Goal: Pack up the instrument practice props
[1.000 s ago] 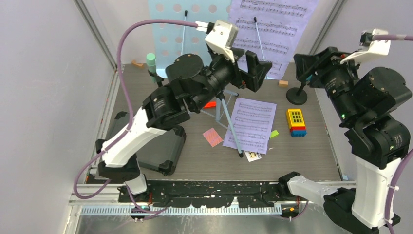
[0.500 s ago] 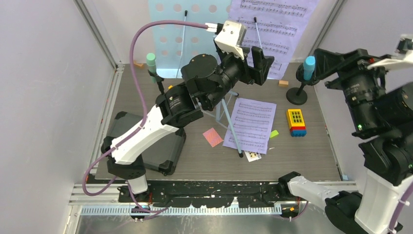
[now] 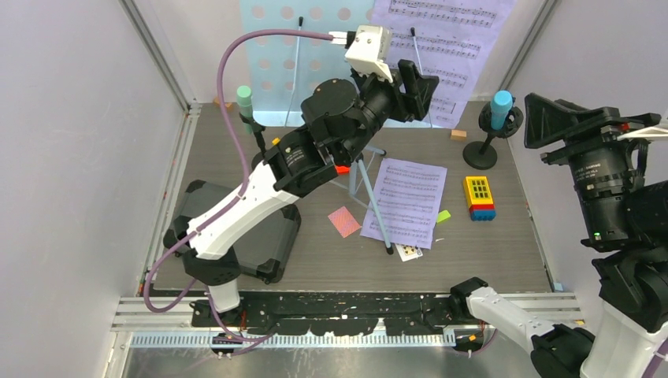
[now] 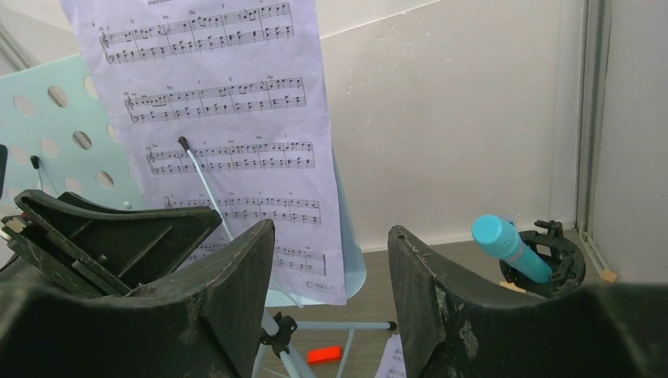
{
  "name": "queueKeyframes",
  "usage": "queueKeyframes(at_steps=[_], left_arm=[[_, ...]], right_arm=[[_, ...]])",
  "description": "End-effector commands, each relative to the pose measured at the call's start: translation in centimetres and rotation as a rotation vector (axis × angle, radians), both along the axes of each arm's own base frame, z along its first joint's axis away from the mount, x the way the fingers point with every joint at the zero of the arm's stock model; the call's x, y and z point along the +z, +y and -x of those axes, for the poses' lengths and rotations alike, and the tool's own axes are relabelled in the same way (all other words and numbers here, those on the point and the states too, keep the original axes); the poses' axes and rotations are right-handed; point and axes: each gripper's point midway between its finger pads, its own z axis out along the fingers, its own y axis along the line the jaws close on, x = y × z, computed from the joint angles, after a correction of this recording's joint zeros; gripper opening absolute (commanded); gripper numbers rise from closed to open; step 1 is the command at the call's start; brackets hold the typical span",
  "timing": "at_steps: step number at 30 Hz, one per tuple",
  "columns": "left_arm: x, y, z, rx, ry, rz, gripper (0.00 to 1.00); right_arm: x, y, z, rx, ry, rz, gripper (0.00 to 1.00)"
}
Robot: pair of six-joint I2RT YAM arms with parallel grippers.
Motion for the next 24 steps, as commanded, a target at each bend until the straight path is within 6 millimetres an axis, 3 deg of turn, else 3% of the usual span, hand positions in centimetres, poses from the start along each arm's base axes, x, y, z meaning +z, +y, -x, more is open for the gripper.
queueKeyframes(at_steps=[1, 16, 21, 24], left_arm=[[1.8, -0.3, -0.2, -0.020, -0.011, 0.102, 0.58], [1.6, -1.0, -1.3, -0.049, 0.014, 0.157, 0.36], [1.5, -0.9, -1.5, -0.055, 0.016, 0.158, 0.25], [1.4, -0.7, -1.7, -0.055, 0.024, 0.158, 0.20]], right_arm=[[0.4, 0.0, 0.2, 0.003, -0.026, 0.002, 0.60], [-0.5, -0.1, 0.2, -0.004, -0.010, 0.007, 0.60], [-1.0, 0.5, -0.9, 0.005, 0.013, 0.025, 0.60], [-1.3, 2.0, -1.4, 0.070, 0.036, 0.100, 0.60]])
